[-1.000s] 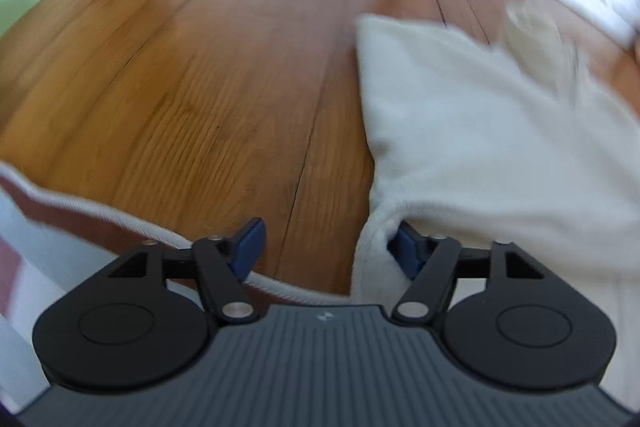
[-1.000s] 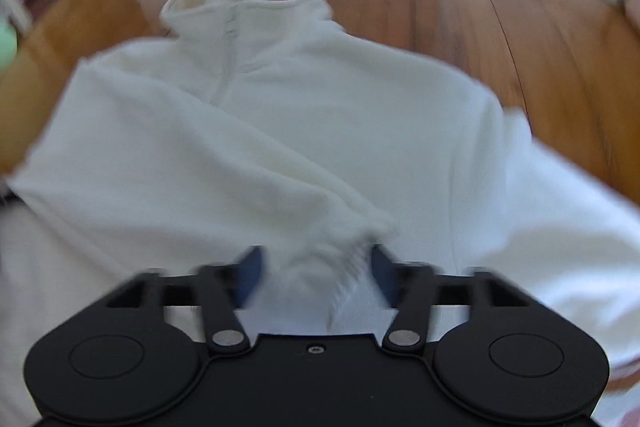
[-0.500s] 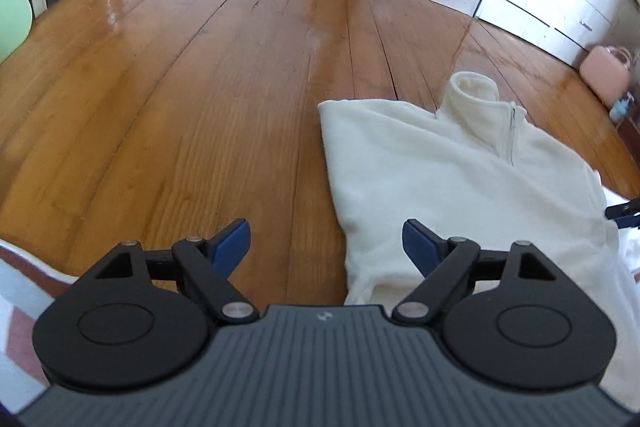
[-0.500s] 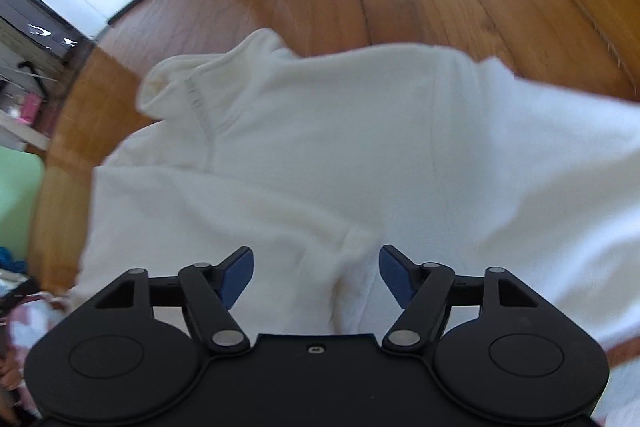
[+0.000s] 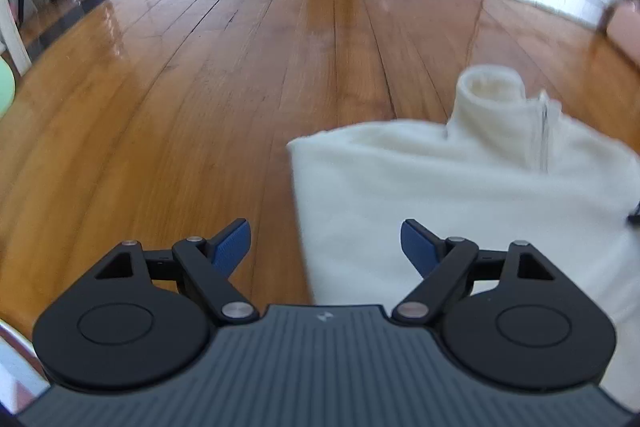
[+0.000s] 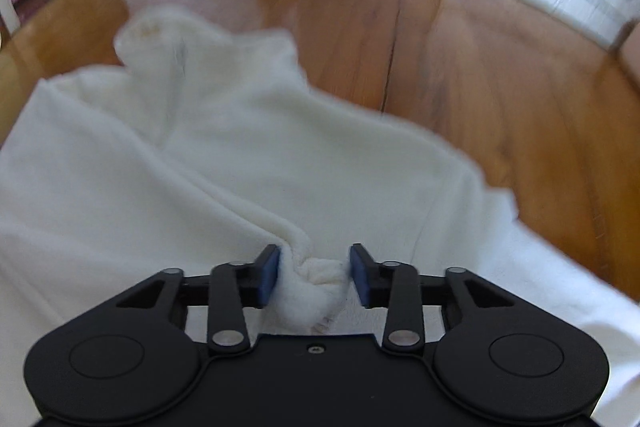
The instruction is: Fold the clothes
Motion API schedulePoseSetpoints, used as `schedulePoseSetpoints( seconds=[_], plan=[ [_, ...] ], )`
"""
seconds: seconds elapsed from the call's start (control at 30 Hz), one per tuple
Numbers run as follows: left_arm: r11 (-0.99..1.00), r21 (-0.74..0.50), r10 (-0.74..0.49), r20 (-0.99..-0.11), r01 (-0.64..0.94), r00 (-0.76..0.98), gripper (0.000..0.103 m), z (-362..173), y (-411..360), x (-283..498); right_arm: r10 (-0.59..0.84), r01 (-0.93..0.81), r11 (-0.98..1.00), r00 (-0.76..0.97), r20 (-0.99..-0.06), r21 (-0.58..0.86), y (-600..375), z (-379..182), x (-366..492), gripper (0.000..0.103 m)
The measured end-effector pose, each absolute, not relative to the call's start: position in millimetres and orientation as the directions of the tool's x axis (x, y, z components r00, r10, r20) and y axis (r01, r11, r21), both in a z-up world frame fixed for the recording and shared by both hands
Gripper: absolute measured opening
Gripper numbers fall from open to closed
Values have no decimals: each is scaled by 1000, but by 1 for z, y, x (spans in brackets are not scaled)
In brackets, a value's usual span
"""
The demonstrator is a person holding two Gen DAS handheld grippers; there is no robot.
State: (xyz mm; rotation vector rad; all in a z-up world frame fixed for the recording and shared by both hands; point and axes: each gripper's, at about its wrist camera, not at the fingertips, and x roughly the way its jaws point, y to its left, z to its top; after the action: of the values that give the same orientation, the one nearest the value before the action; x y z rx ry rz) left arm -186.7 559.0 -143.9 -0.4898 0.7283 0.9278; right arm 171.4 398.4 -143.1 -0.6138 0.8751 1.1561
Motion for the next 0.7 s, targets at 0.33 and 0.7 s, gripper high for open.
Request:
schedulePoseSetpoints(
  seconds=[0.33, 0.7],
  plan=[
    [807, -58, 375, -719, -587, 586, 63, -141, 577, -71, 591, -976, 217, 139, -795, -9, 509, -123, 185, 59],
    [825, -209, 153, -812, -525, 564, 14, -199, 621, 29, 662, -950, 271, 69, -746, 153, 556, -163, 208, 20]
  ],
)
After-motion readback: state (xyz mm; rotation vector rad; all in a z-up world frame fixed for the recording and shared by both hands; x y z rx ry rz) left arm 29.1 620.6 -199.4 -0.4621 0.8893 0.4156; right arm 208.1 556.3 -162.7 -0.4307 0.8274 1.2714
